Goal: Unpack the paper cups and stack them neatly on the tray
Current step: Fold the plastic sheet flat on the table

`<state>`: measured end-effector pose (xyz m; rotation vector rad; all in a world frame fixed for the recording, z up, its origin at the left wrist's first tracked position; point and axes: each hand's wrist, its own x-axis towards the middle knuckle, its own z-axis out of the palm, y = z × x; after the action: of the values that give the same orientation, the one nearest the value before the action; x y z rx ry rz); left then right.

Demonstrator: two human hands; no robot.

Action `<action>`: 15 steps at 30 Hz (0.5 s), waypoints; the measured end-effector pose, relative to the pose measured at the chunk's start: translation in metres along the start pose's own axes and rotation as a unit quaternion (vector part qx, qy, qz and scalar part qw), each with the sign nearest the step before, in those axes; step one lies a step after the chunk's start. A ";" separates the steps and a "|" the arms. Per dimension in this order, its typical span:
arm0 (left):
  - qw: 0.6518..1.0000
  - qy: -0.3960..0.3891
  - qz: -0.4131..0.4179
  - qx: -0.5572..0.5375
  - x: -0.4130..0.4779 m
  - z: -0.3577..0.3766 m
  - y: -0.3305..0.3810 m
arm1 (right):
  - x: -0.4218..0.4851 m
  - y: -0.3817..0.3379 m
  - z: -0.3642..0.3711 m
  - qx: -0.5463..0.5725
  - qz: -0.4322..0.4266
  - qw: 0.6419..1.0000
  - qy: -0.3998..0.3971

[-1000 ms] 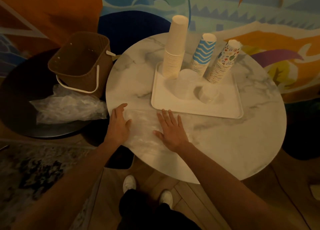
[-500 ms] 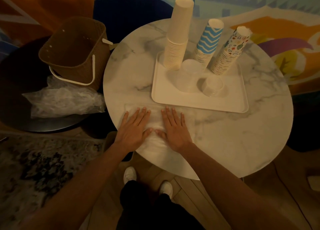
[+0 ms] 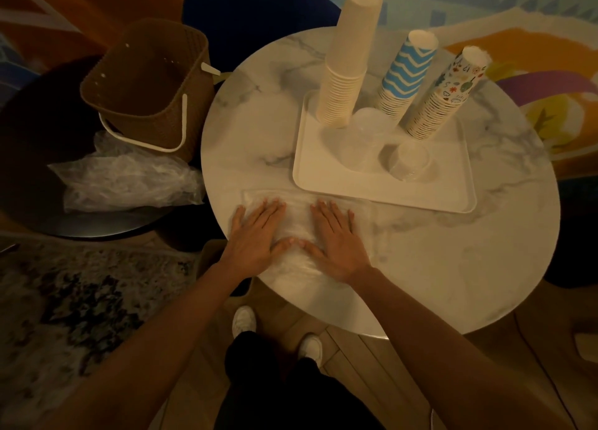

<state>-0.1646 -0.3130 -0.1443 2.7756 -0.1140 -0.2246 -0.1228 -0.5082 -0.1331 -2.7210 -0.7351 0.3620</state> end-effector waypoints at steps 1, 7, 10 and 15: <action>0.999 0.022 0.002 -0.039 0.000 -0.004 -0.001 | 0.002 -0.003 -0.005 0.009 -0.002 0.999 0.032; 0.933 0.286 -0.031 -0.218 0.002 -0.047 -0.009 | 0.043 -0.052 -0.040 0.106 -0.020 0.981 0.164; 0.916 0.312 -0.059 -0.244 0.000 -0.070 -0.038 | 0.070 -0.088 -0.046 0.117 -0.051 0.980 0.152; 0.901 0.338 -0.173 -0.209 -0.019 -0.099 -0.110 | 0.119 -0.148 -0.039 0.115 -0.105 0.981 0.120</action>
<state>-0.1605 -0.1742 -0.0891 2.2647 0.5397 0.5682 -0.0773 -0.3325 -0.0651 -2.3885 -0.8428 0.0640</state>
